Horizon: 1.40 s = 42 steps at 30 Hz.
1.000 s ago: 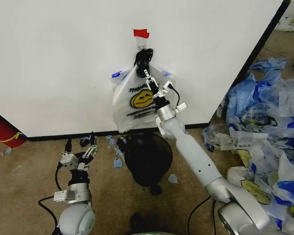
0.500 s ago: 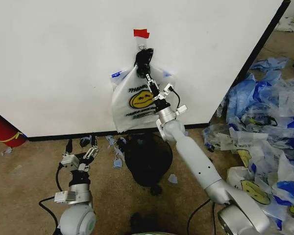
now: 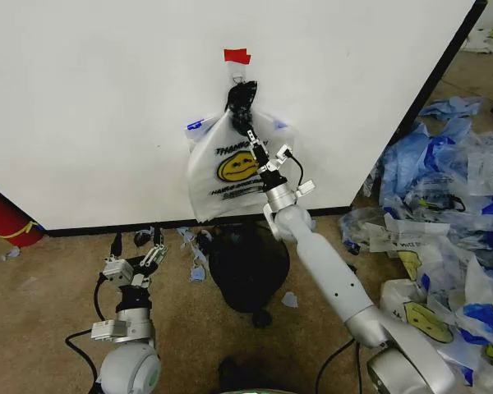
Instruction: Pick up the garbage bag from the wall and place it over the trash bin.
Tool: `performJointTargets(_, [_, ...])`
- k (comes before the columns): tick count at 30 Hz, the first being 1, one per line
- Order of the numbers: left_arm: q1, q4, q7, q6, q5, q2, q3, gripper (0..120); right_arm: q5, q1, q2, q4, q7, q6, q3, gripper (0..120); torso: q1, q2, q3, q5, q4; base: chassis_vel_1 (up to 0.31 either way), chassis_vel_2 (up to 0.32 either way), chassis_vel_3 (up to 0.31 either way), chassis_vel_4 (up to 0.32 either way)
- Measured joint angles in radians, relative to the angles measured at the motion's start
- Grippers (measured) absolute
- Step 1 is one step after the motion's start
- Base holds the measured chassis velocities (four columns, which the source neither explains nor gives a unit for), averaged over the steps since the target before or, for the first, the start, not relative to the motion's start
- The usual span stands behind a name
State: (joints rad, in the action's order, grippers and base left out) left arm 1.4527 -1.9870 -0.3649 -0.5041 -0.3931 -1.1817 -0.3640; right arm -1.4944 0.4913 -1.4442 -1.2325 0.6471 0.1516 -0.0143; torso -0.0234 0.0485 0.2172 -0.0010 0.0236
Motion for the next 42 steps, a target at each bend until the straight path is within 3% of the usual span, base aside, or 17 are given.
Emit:
performJointTargets(8, [-0.003,0.001,0.000,0.000,0.002,-0.001,0.002,100,-0.003,0.047,0.023,-0.061,-0.013,0.001,-0.003,0,0.000,0.000,0.000,0.0001,0.0000,0.000,0.000,0.000,0.000])
performJointTargets(29, [-0.014,0.003,0.001,0.002,0.003,0.006,0.010,100,-0.018,0.245,0.200,-0.307,-0.047,0.014,0.020,0,0.000,0.000,0.000,0.0000,0.0000,0.000,0.000,0.000,0.000])
performJointTargets(42, [-0.014,0.002,0.002,0.001,0.003,0.006,0.013,100,-0.013,0.368,0.252,-0.407,-0.057,0.022,0.003,0,0.000,0.000,0.000,0.0000,0.0000,0.000,0.000,0.000,0.000])
